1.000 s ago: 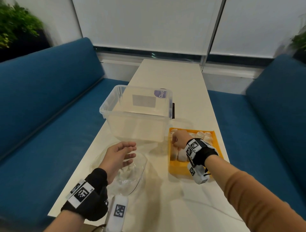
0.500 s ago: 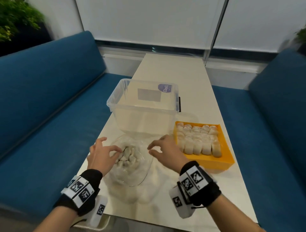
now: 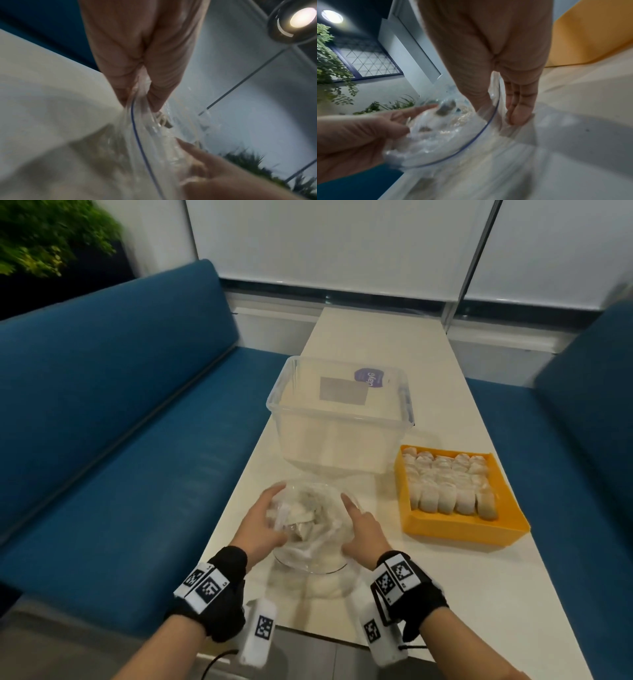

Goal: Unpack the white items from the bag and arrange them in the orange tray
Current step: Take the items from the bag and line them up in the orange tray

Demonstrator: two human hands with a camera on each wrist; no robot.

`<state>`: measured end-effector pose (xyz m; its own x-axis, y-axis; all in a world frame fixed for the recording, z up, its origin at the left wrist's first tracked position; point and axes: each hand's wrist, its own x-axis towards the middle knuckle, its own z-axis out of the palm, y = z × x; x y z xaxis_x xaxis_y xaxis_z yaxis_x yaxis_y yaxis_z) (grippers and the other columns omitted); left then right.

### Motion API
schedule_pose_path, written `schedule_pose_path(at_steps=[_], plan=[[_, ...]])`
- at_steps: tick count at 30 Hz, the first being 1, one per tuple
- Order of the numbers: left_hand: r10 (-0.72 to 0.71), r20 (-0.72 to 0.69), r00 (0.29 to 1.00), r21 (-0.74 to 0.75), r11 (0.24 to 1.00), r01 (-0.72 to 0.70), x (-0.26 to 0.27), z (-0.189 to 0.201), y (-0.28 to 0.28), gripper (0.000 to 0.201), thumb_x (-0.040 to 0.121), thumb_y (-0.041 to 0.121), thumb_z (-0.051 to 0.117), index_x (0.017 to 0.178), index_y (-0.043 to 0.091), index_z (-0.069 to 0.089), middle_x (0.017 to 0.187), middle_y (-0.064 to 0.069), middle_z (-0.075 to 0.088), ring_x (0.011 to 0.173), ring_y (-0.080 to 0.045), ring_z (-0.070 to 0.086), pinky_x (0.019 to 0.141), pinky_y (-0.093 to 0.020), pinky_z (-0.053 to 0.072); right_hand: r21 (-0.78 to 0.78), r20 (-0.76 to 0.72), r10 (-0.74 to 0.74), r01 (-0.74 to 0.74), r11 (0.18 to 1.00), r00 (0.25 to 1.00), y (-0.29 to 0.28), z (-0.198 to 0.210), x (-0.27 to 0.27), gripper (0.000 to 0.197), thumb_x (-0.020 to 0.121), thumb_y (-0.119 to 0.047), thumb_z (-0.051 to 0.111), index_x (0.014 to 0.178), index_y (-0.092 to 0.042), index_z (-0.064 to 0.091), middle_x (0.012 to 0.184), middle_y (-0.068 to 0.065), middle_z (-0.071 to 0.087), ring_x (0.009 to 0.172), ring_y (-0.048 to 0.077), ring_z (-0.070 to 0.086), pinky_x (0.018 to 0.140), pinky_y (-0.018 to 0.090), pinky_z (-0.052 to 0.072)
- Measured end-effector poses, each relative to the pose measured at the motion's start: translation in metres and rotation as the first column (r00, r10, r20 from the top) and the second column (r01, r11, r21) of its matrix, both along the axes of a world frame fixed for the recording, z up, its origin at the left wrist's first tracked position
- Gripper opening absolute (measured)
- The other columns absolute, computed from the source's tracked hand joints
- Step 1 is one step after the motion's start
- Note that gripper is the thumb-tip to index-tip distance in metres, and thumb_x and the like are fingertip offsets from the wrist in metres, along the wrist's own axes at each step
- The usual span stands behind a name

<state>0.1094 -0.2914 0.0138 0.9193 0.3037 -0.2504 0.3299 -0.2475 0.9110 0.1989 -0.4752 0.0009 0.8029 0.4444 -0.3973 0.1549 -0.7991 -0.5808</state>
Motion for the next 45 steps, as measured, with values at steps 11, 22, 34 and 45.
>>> schedule_pose_path(at_steps=[11, 22, 34, 45], plan=[[-0.257, 0.304, 0.917, 0.625, 0.781, 0.012, 0.012, 0.021, -0.014, 0.014, 0.084, 0.0, 0.059, 0.088, 0.011, 0.067, 0.099, 0.003, 0.047, 0.087, -0.016, 0.049, 0.077, -0.022, 0.042, -0.042, -0.031, -0.043, 0.042, 0.998, 0.999, 0.006, -0.004, -0.003, 0.088, 0.081, 0.001, 0.056, 0.152, -0.024, 0.01, 0.135, 0.013, 0.05, 0.12, 0.029, 0.05, 0.089, 0.025, 0.041], [-0.029, -0.367, 0.93, 0.786, 0.525, 0.327, 0.065, -0.015, -0.04, 0.053, 0.09, 0.052, 0.047, 0.132, 0.02, 0.045, 0.13, -0.009, 0.041, 0.114, -0.029, 0.049, 0.085, -0.035, 0.041, -0.071, -0.026, -0.046, 0.044, 0.997, 0.999, 0.008, -0.005, -0.004, 0.084, 0.082, -0.002, 0.054, 0.152, -0.025, 0.012, 0.13, 0.014, 0.052, 0.114, 0.028, 0.053, 0.081, 0.022, 0.04], [-0.15, -0.113, 0.982, 0.689, 0.701, 0.186, 0.056, -0.011, -0.023, 0.022, 0.092, 0.019, 0.053, 0.113, 0.018, 0.06, 0.113, -0.007, 0.055, 0.103, -0.029, 0.057, 0.084, -0.036, 0.047, -0.019, -0.04, -0.084, 0.083, 0.996, 0.996, 0.004, -0.004, -0.006, 0.083, 0.082, -0.003, 0.058, 0.151, -0.024, 0.018, 0.136, 0.015, 0.049, 0.124, 0.029, 0.048, 0.095, 0.027, 0.042], [-0.369, -0.408, 0.835, 0.708, 0.449, 0.545, 0.05, -0.014, -0.018, 0.051, 0.094, 0.027, 0.043, 0.143, 0.039, 0.037, 0.143, 0.003, 0.043, 0.123, -0.029, 0.039, 0.099, -0.04, 0.043, -0.064, 0.001, -0.07, 0.07, 0.996, 0.998, 0.004, -0.003, -0.013, 0.08, 0.085, -0.003, 0.055, 0.152, -0.022, 0.015, 0.143, 0.014, 0.043, 0.128, 0.028, 0.044, 0.099, 0.028, 0.04]])
